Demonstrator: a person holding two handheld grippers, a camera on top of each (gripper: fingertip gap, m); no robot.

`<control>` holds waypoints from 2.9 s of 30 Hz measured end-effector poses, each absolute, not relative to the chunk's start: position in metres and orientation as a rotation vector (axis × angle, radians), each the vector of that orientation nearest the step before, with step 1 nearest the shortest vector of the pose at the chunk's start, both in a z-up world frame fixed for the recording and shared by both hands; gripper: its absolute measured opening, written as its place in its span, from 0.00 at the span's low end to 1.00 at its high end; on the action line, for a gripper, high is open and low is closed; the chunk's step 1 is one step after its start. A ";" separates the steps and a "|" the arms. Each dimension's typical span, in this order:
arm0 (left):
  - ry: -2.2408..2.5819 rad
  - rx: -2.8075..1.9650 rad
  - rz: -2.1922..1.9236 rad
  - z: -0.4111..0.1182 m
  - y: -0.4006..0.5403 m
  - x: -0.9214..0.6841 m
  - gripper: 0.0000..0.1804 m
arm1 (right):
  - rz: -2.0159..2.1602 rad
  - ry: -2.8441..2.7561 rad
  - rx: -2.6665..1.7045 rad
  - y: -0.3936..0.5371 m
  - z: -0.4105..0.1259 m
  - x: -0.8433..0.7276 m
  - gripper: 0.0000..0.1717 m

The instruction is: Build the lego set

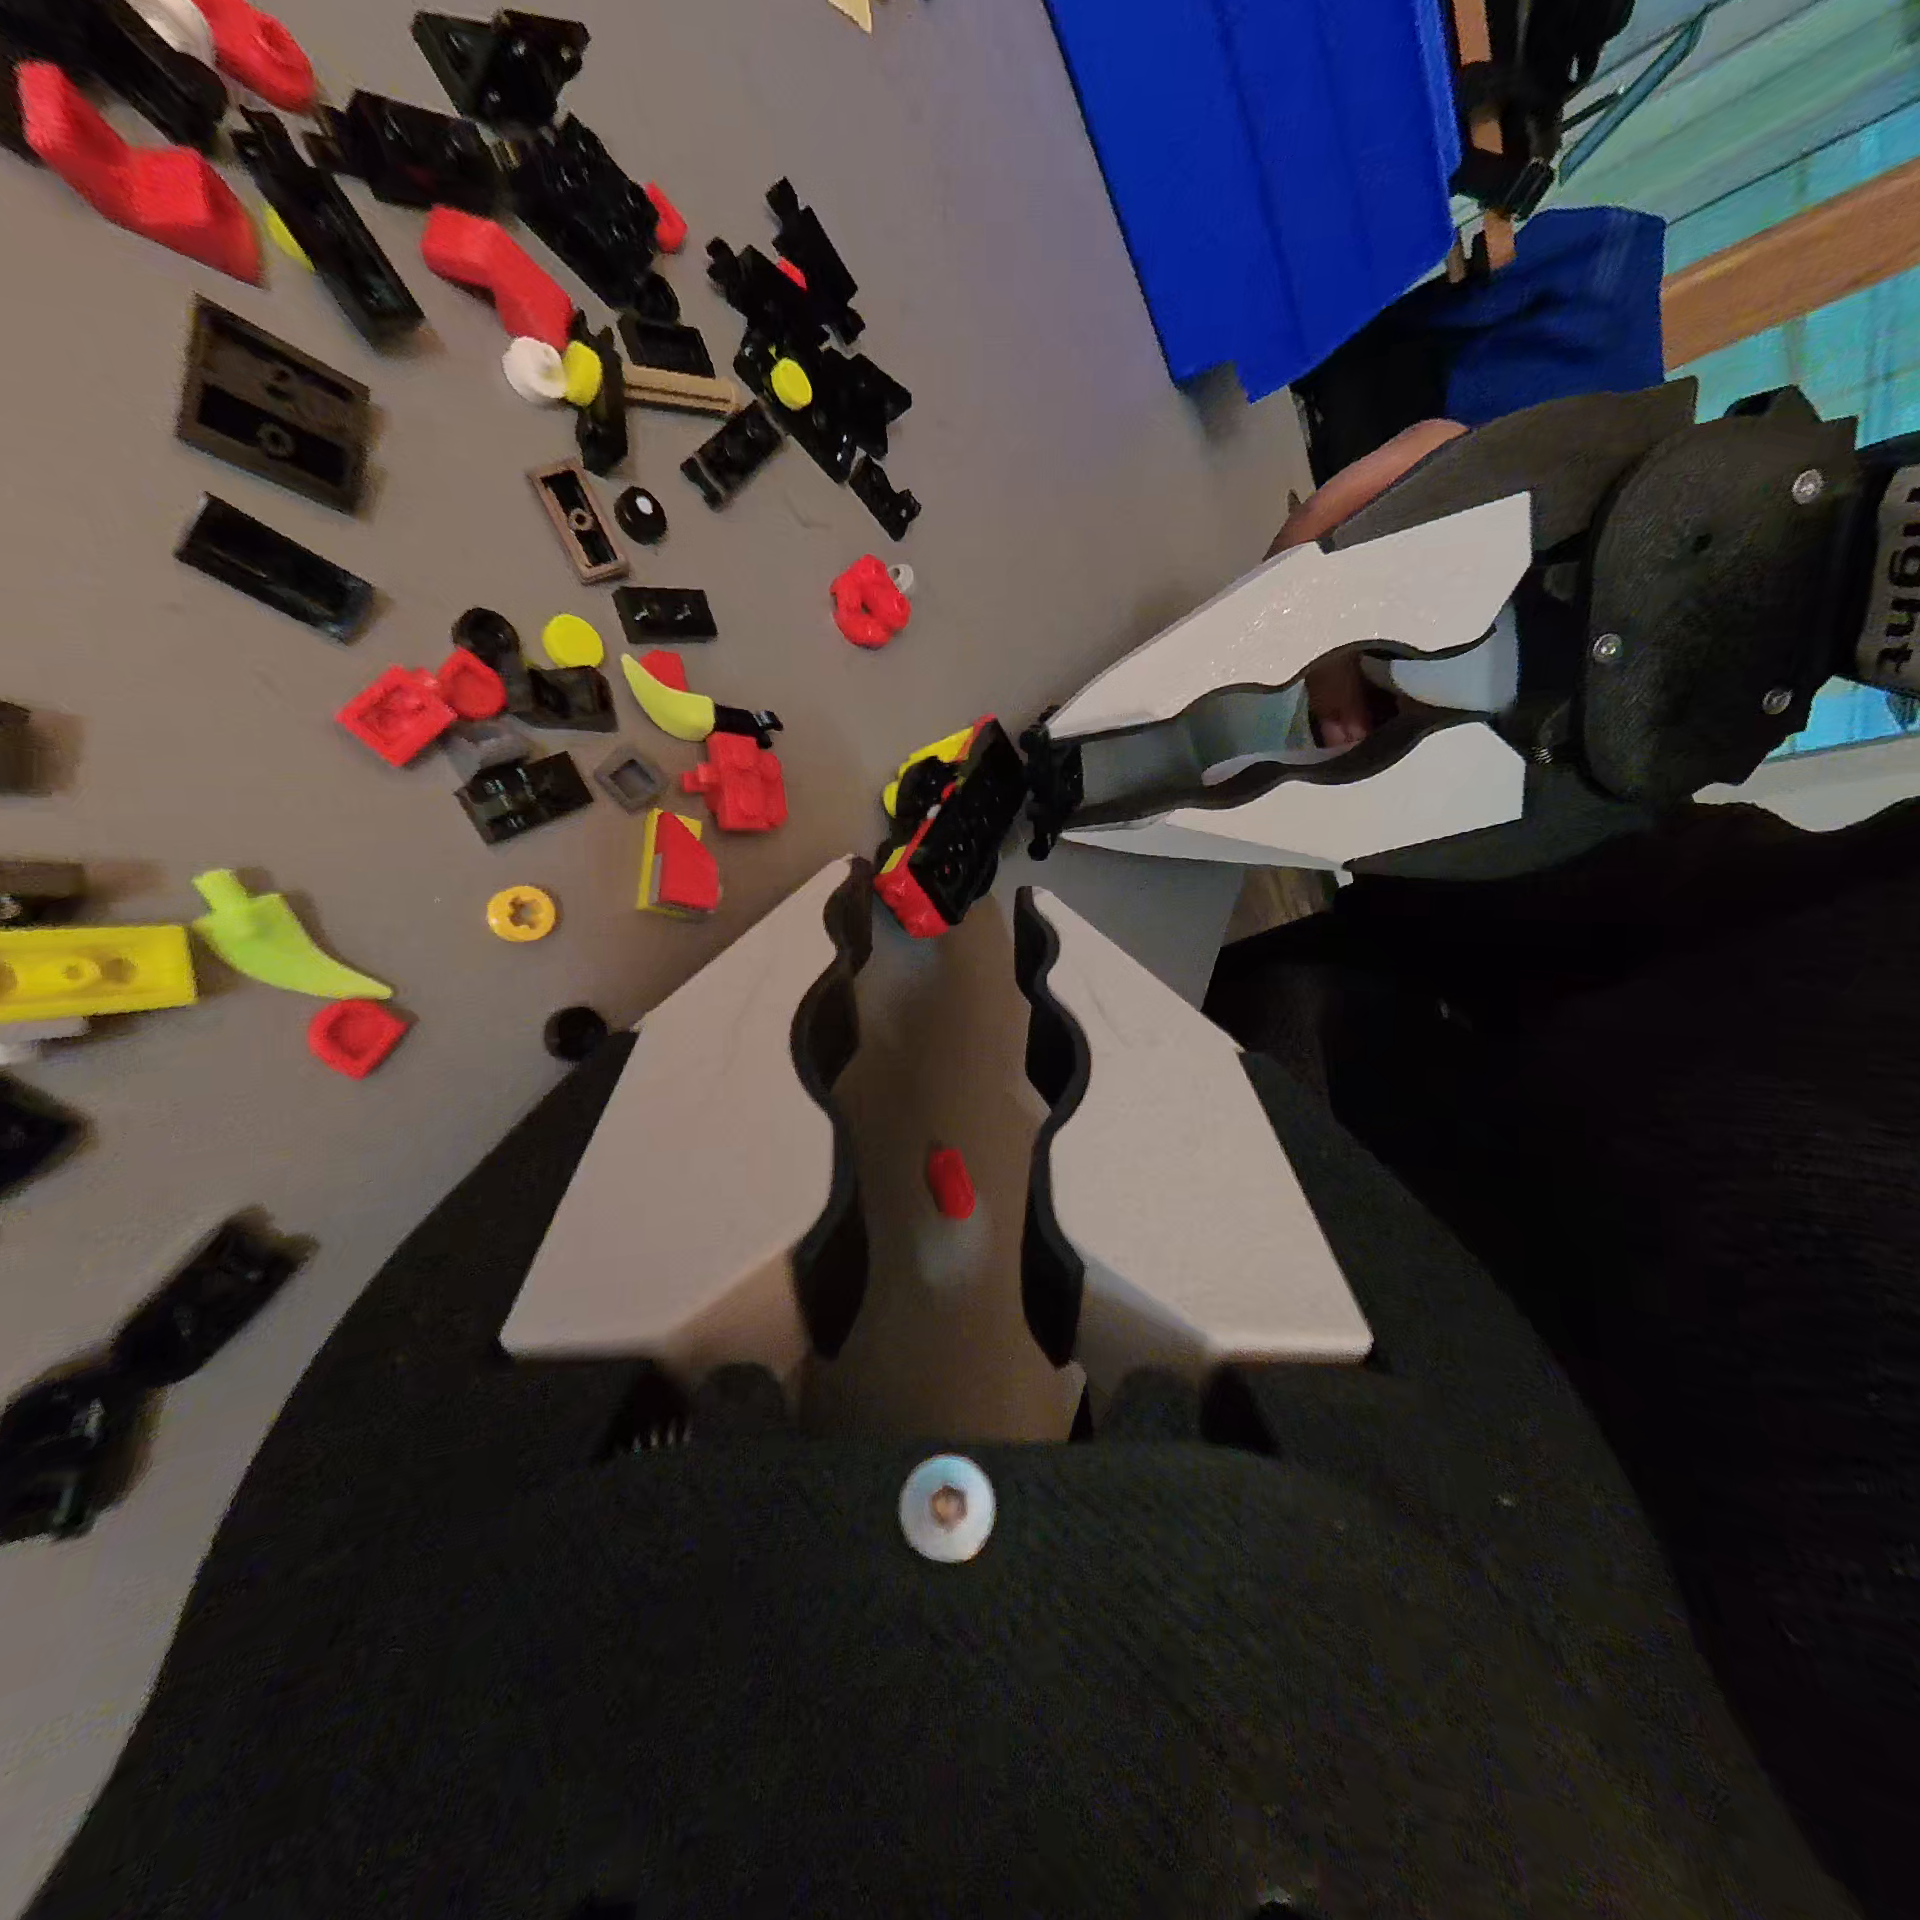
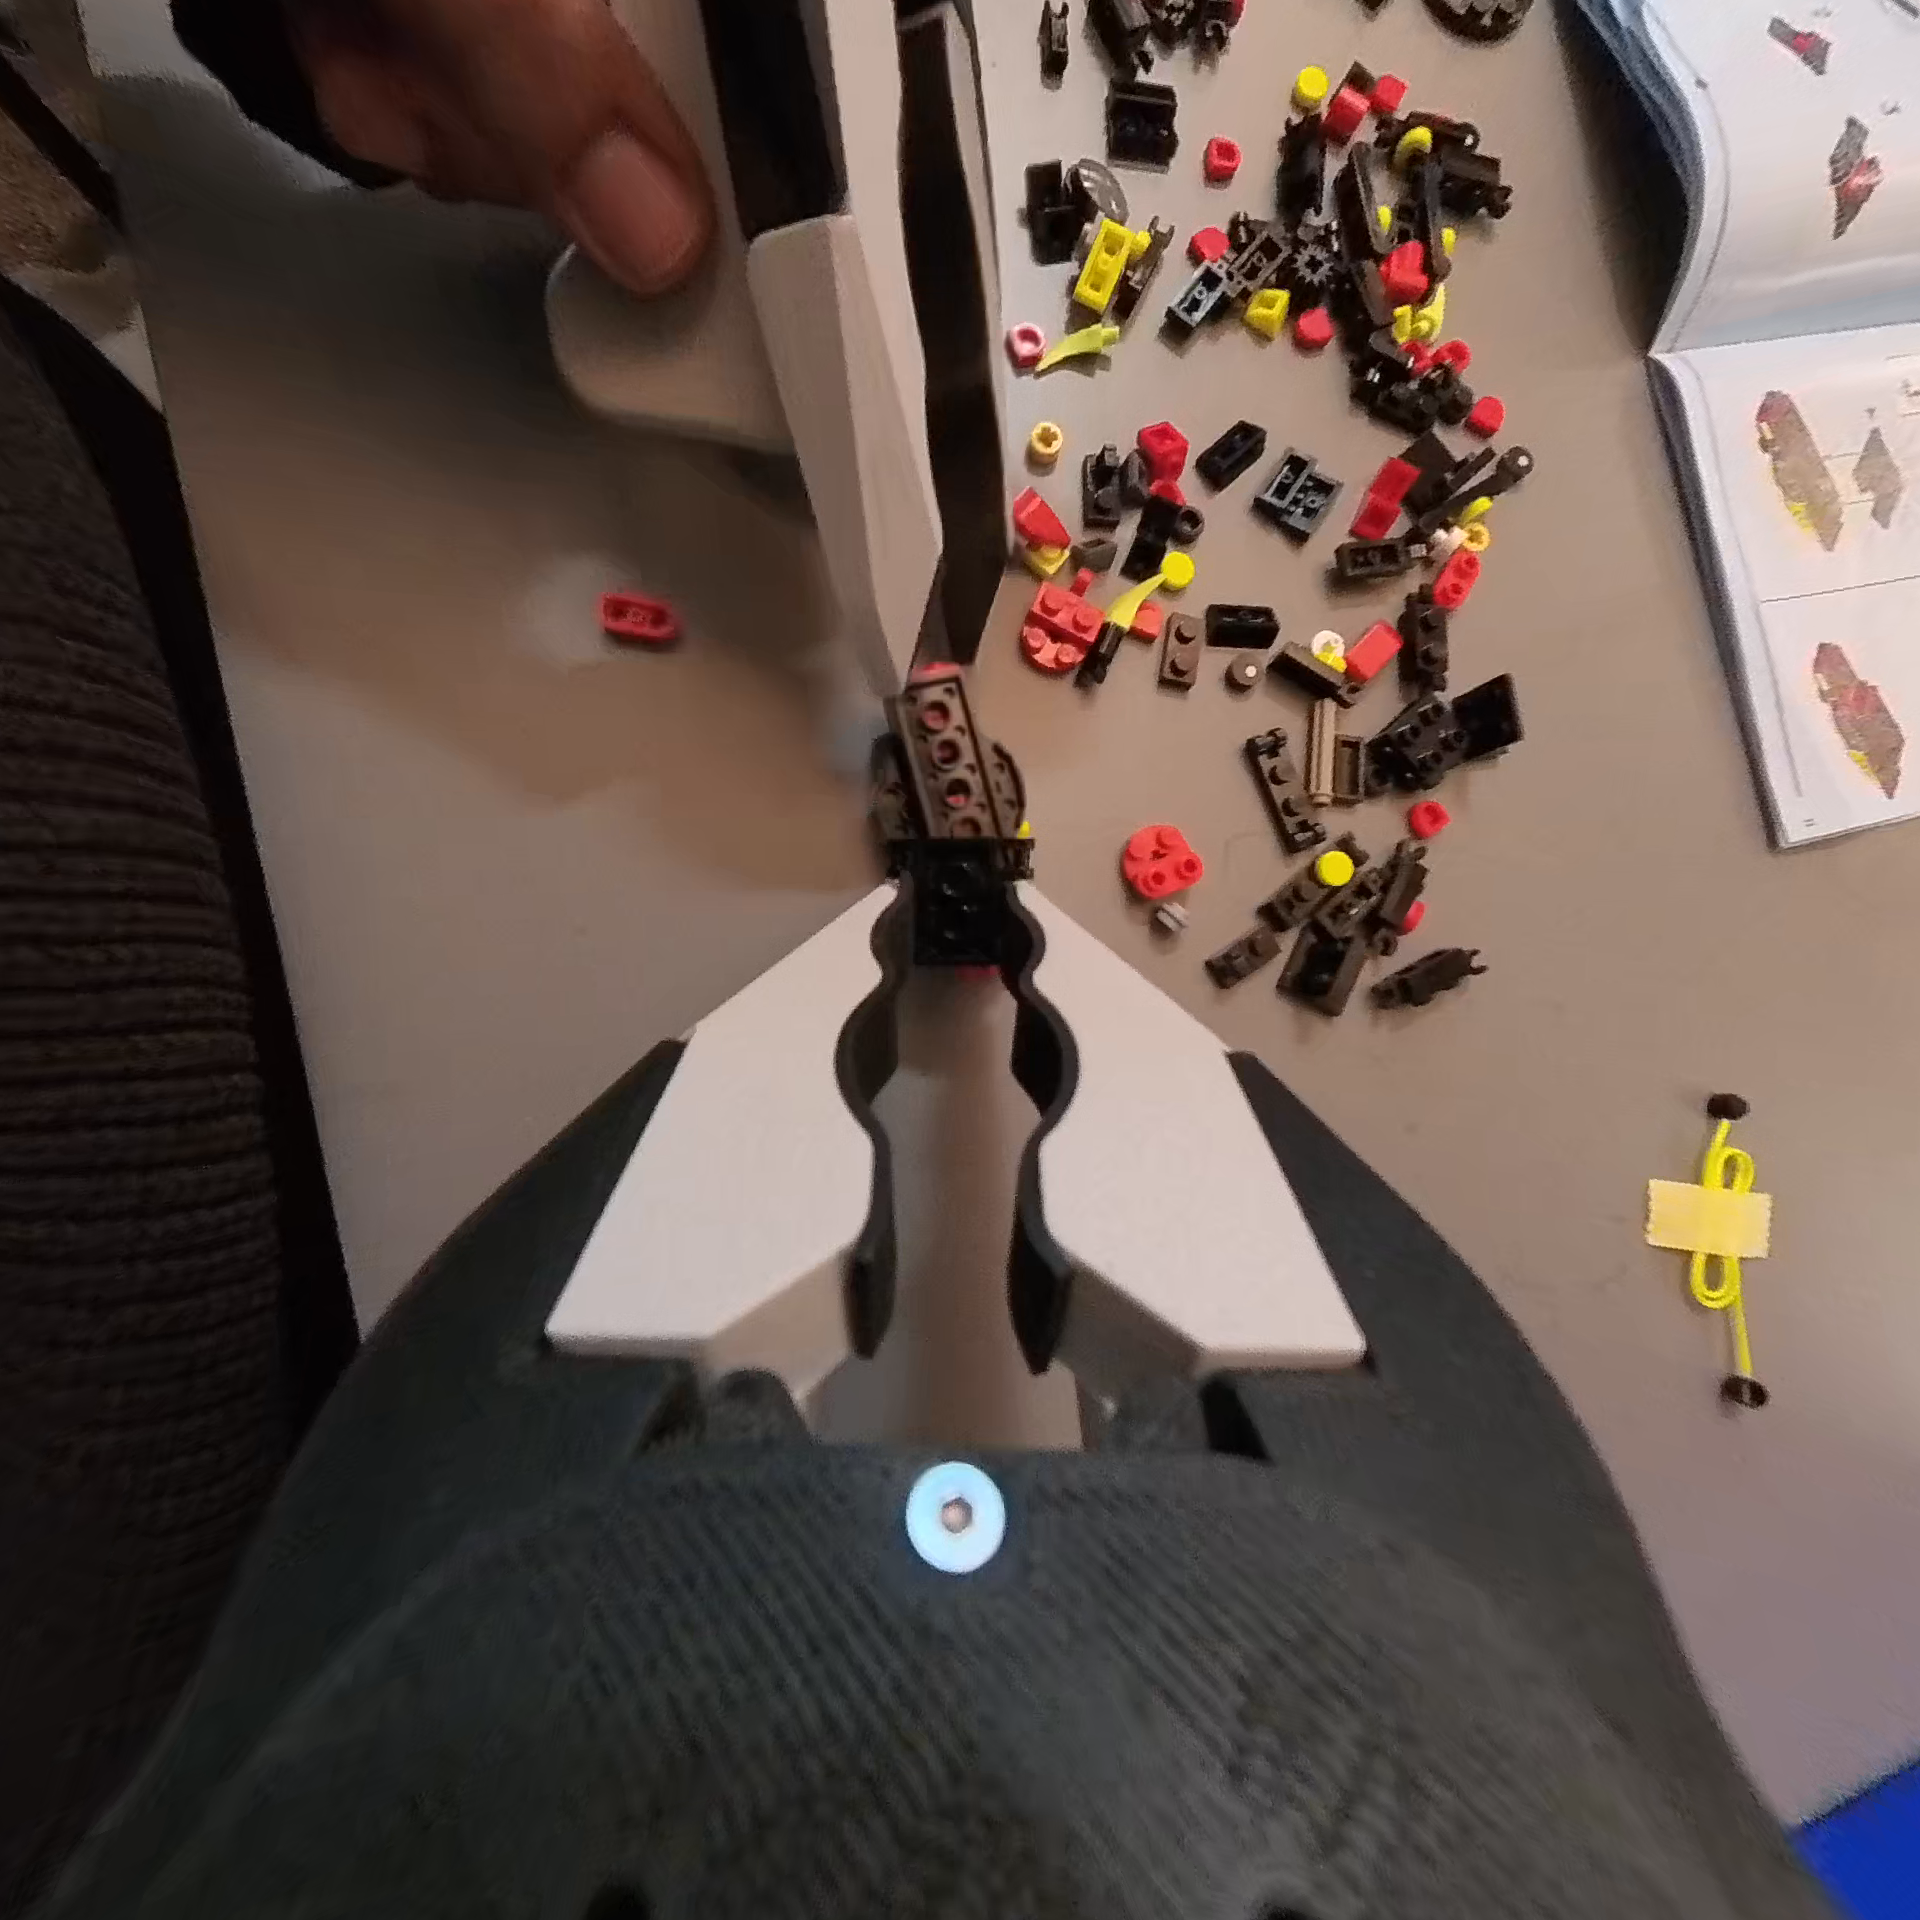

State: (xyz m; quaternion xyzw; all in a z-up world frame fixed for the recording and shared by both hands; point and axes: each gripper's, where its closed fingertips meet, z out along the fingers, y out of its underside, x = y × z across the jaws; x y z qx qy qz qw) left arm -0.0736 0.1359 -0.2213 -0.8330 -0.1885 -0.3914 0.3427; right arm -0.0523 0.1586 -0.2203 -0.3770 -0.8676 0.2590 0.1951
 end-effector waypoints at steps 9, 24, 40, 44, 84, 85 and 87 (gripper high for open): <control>-0.443 -2.231 -0.934 -0.229 0.137 -0.072 0.11 | 0.844 -2.574 -1.106 0.156 -0.221 -0.055 0.08; -0.472 -2.202 -0.967 -0.229 0.141 -0.072 0.09 | 0.814 -2.816 -1.064 0.156 -0.225 -0.057 0.09; -0.478 -2.199 -0.975 -0.229 0.142 -0.073 0.09 | 0.827 -2.877 -1.102 0.159 -0.226 -0.057 0.09; -0.476 -2.201 -0.972 -0.229 0.142 -0.073 0.09 | 0.812 -2.884 -1.096 0.159 -0.226 -0.057 0.09; -0.448 -2.133 -0.864 -0.217 0.157 -0.076 0.18 | 0.832 -2.875 -1.015 0.158 -0.226 -0.057 0.09; -0.398 -2.146 -0.821 -0.215 0.157 -0.075 0.17 | 0.831 -2.876 -1.015 0.158 -0.226 -0.057 0.09; -0.262 -2.135 -0.781 -0.206 0.157 -0.066 0.08 | 0.831 -2.877 -1.017 0.158 -0.226 -0.057 0.09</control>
